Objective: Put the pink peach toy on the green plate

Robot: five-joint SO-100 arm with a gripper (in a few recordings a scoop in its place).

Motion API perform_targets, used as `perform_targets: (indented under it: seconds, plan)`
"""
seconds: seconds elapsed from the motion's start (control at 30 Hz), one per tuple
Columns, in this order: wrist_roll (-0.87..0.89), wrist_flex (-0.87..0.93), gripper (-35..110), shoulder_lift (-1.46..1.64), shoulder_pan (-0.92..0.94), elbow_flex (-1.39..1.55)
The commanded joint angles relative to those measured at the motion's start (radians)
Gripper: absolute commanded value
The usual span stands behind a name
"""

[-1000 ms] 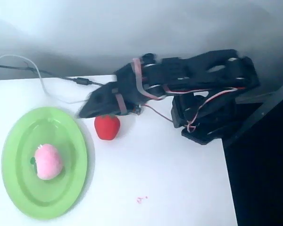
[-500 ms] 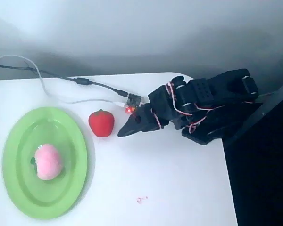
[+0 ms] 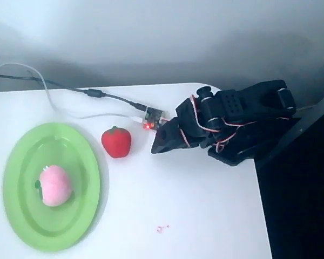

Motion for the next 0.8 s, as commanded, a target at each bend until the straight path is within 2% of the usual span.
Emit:
perform_targets:
  seconds: [0.0,0.77]
  plan:
    - [-0.003,0.026,1,0.017,-0.006,0.057]
    - [0.002,0.026,2,0.017,0.017,0.055]
